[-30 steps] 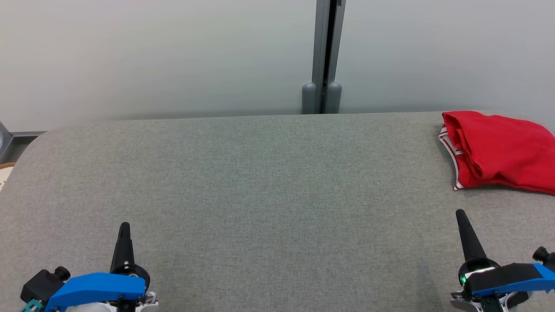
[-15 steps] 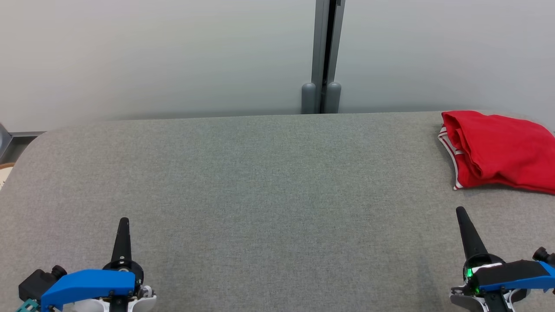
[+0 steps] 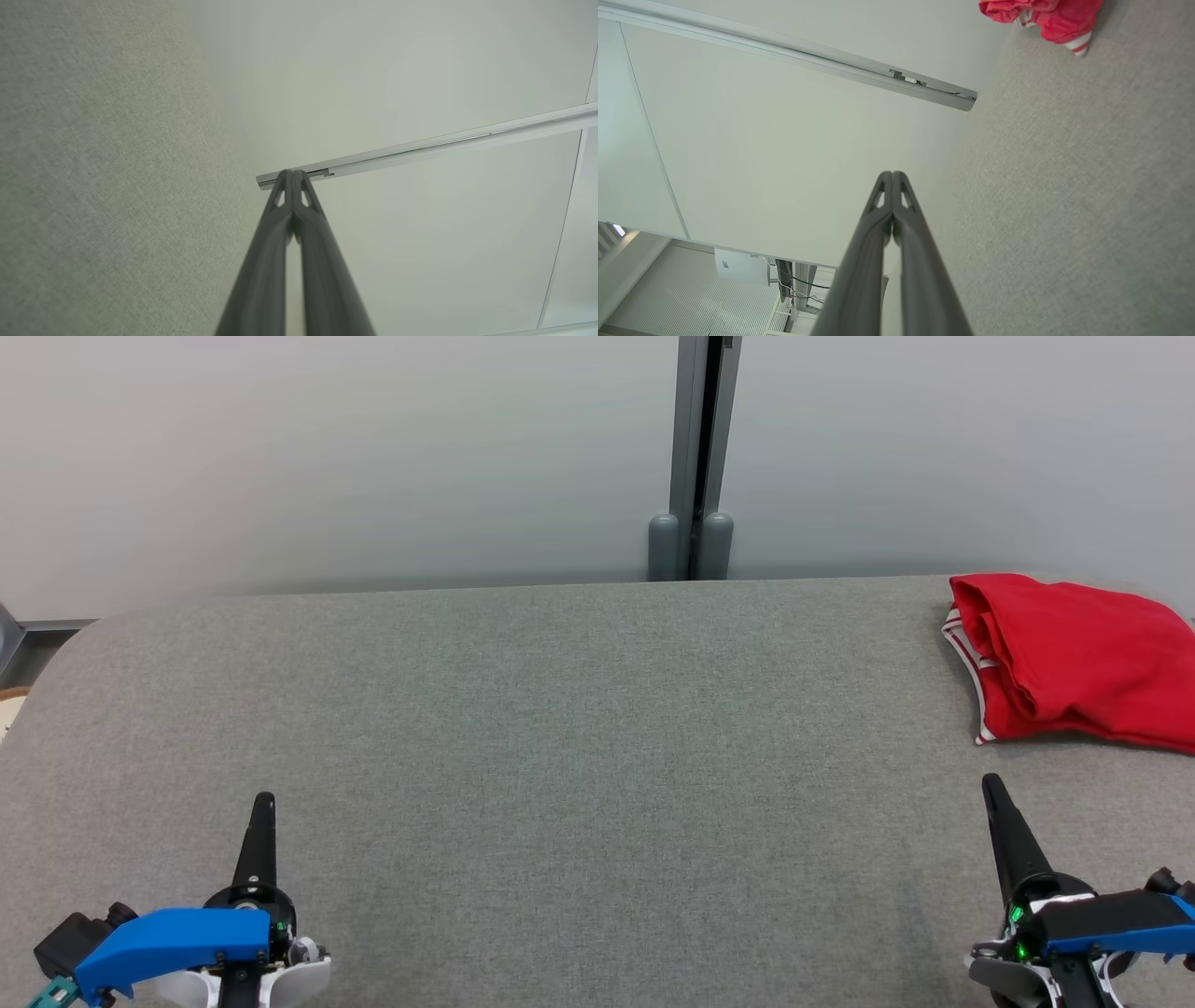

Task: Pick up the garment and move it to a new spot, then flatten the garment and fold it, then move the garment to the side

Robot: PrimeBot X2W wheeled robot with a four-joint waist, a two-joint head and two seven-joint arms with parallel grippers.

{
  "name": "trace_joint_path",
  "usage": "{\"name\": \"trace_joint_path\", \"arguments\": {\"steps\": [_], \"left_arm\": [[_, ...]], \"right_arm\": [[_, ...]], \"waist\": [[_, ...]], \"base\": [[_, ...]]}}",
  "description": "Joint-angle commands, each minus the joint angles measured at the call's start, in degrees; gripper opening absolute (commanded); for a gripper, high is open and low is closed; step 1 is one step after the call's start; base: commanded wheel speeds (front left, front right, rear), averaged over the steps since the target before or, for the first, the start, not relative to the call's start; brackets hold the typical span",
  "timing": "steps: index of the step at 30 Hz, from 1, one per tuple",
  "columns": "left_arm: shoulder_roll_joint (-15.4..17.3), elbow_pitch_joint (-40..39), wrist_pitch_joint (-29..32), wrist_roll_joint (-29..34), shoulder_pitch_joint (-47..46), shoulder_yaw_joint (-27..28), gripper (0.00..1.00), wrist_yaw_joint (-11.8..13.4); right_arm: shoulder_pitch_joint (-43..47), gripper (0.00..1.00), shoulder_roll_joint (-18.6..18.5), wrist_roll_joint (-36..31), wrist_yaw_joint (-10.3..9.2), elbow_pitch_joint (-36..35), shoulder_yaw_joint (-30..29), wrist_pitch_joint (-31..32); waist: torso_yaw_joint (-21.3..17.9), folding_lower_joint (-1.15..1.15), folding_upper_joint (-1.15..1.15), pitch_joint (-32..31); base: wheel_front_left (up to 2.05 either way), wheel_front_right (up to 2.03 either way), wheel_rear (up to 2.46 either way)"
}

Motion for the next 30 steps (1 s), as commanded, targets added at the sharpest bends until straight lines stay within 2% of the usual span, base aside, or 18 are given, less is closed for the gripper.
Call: {"name": "trace_joint_path", "arguments": {"steps": [1,30], "left_arm": [[0.0,-0.2,0.4,-1.4,-1.3,0.3,0.00,-0.4],[0.0,0.1,3.6,-13.8,-2.5,1.7,0.00,-1.5]], "right_arm": [[-0.9,0.00,-0.2,1.4,0.02,0.0,-0.2,0.5],[-2.2,0.00,-0.3,14.0,0.02,1.7,-0.6,2.3]], "waist": [[0.0,0.00,0.00,0.0],[-0.2,0.00,0.00,0.1]], "base": [[0.00,0.00,0.00],[0.00,0.00,0.00]]}}
